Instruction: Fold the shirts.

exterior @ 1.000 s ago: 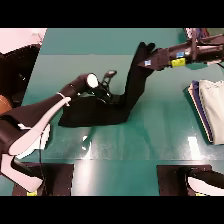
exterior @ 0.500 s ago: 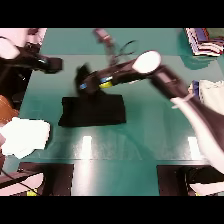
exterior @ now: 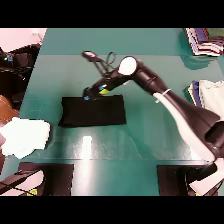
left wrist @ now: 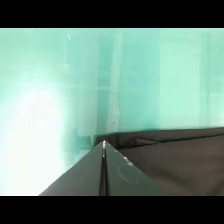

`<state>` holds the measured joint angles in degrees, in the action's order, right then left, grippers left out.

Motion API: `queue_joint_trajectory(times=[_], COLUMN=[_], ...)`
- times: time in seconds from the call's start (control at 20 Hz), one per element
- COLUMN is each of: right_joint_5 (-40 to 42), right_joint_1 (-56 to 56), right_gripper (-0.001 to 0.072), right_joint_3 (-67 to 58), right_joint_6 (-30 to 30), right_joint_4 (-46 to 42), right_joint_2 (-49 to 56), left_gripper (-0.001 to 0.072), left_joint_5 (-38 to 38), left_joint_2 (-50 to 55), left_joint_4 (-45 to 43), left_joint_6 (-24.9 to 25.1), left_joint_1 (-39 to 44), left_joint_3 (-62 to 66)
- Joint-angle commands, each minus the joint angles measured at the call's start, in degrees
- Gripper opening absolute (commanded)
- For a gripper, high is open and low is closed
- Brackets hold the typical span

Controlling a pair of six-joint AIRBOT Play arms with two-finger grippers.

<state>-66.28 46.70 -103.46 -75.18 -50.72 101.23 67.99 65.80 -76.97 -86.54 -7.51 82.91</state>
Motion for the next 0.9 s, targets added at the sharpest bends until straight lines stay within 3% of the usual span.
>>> queue_joint_trajectory(times=[0.0, 0.15, 0.25, 0.3, 0.45, 0.6, 0.8, 0.85], right_joint_5=[-1.3, 4.8, 10.2, 12.1, 13.1, 12.2, 9.2, 9.0], right_joint_1=[-8.2, -16.4, -21.2, -22.8, -24.1, -20.2, -12.7, -11.3], right_gripper=[0.0523, 0.0524, 0.0610, 0.0615, 0.0612, 0.0610, 0.0535, 0.0420], right_joint_3=[13.7, 31.0, 40.7, 44.0, 48.2, 44.1, 34.2, 31.9], right_joint_6=[-2.6, -7.0, -7.9, -7.3, 2.7, 5.3, 5.3, 5.3], right_joint_4=[-4.8, -4.3, 0.6, 4.1, 16.8, 22.9, 25.4, 25.7], right_joint_2=[-7.7, -15.6, -18.6, -18.8, -15.5, -8.9, 0.3, 2.0], left_gripper=[0.0024, 0.0024, 0.0024, 0.0024, 0.0023, 0.0023, 0.0024, 0.0023], left_joint_5=[1.4, 1.7, 1.6, 1.4, 0.9, 0.6, 0.6, 0.7], left_joint_2=[-0.3, -0.3, -0.3, -0.3, -0.2, -0.2, -0.2, -0.2], left_joint_4=[0.3, 1.6, 2.7, 3.3, 3.5, 3.7, 3.9, 4.0], left_joint_6=[0.0, 0.0, 0.1, 0.1, 0.2, 1.1, 1.1, 1.1], left_joint_1=[-0.5, -0.5, -0.5, -0.5, -0.5, -0.5, -0.5, -0.4], left_joint_3=[0.0, 0.0, 0.0, 0.0, 0.0, 0.0, 0.0, 0.0])
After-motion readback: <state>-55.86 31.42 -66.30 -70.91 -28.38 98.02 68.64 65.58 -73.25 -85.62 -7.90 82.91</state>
